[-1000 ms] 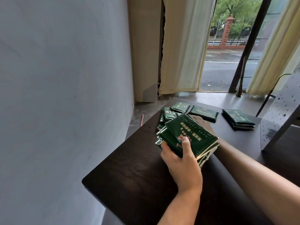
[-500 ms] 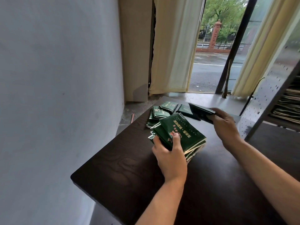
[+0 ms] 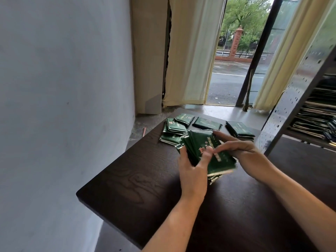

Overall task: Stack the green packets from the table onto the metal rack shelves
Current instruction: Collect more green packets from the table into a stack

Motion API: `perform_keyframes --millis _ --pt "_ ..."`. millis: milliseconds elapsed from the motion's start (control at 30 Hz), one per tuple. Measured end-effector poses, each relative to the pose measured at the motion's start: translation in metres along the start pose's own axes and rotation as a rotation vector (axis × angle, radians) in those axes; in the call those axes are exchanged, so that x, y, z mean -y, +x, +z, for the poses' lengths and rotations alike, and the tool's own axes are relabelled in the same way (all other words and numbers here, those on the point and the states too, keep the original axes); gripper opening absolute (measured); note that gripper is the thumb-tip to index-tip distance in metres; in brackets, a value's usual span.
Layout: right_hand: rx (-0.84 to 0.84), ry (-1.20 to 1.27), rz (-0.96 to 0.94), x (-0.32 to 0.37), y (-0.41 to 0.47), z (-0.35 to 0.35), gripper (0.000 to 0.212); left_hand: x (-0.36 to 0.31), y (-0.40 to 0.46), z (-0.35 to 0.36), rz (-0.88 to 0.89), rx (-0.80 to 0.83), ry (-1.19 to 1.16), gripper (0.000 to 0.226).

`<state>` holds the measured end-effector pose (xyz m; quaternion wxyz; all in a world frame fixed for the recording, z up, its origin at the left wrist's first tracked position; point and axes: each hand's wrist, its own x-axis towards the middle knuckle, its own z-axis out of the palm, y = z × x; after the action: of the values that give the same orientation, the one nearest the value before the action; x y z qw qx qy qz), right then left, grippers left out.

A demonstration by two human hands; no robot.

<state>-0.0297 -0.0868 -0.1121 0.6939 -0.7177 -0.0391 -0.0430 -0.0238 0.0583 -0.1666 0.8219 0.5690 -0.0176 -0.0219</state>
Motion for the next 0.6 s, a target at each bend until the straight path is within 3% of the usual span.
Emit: perform_keyframes --millis 67,133,200,267,467,600 --pt "-0.081 0.106 -0.024 -0.005 -0.002 -0.007 0.065 0.007 0.002 0.000 0.031 -0.013 0.072 0.052" --pt "-0.150 0.224 -0.004 -0.007 -0.006 -0.015 0.063 0.006 0.000 -0.001 0.076 0.007 0.103 0.071" --pt "-0.117 0.255 0.039 -0.008 -0.012 -0.018 0.082 0.003 -0.004 -0.001 0.145 0.085 0.160 0.107" --pt "-0.074 0.206 0.041 -0.015 -0.017 -0.017 0.100 0.000 -0.010 -0.001 0.212 0.190 0.278 0.129" --pt "-0.161 0.168 -0.073 -0.040 -0.034 -0.013 0.112 0.011 -0.009 0.000 0.299 0.391 0.494 0.137" --pt "-0.185 0.213 -0.086 -0.048 -0.042 -0.010 0.105 0.016 -0.009 0.002 0.230 0.394 0.527 0.136"
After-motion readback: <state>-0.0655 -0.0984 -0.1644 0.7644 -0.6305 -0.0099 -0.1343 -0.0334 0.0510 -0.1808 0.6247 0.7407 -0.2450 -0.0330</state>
